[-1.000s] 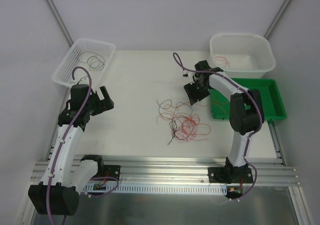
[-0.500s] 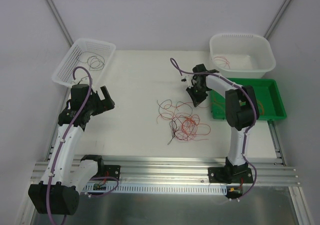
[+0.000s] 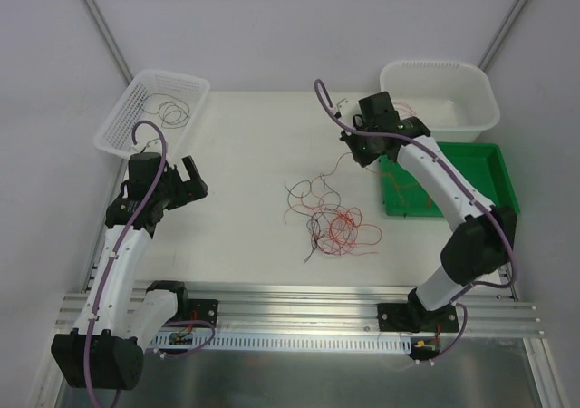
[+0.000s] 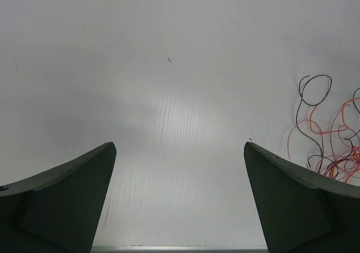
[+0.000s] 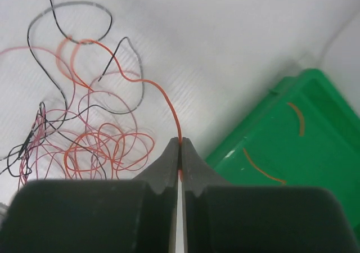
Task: Untangle the cables
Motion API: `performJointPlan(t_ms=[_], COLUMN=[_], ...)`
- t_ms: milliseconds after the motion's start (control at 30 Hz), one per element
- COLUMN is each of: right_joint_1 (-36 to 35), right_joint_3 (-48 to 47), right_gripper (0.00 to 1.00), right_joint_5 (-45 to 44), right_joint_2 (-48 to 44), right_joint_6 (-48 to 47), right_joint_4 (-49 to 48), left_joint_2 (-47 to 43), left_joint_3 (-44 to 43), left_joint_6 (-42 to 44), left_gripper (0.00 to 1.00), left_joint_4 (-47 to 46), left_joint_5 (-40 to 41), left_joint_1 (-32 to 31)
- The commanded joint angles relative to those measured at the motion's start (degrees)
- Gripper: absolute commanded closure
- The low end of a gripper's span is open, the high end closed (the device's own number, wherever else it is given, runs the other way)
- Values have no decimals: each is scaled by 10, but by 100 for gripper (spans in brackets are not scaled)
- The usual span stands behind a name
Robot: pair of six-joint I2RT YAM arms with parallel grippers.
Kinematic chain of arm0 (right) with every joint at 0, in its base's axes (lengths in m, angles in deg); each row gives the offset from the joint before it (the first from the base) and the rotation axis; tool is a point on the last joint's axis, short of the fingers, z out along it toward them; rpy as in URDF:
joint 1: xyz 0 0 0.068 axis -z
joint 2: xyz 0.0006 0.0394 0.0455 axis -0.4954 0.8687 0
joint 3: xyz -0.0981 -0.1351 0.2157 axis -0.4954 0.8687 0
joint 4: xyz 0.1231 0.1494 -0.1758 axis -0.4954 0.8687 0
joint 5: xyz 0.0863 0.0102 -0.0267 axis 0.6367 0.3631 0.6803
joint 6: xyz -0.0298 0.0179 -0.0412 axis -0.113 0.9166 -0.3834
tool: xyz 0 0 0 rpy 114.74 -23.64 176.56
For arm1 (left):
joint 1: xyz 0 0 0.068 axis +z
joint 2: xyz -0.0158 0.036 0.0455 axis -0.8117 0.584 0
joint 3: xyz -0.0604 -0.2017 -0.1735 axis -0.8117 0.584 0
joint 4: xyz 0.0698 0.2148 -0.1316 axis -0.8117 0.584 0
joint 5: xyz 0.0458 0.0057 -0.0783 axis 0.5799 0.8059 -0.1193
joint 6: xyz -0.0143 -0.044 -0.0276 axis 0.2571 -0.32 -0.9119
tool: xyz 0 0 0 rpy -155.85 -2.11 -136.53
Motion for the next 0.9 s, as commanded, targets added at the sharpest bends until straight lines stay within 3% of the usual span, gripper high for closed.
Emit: performJointPlan(t_ms=[0,433,733,867], right_joint_1=[-4,20,152,233], right_joint_3=[-31,15,118,176], right_gripper=[99,99,99,99], right_joint_5=[-71,-208,-250,-246], right_joint_2=[-83,-263,-323,-332], right_joint_6=[2,38,77,158], right_joint_4=[19,-134,-293,-347], left_joint_2=[-2,-4,-9,-9], left_joint_3=[2,3,4,5], left_joint_6=[13,12,12,12], left_gripper=[1,1,1,1], left_joint_4=[-15,-15,-15,-16], left_joint_5=[-7,-11,-11,-10], left_joint_1=[6,7,6,6])
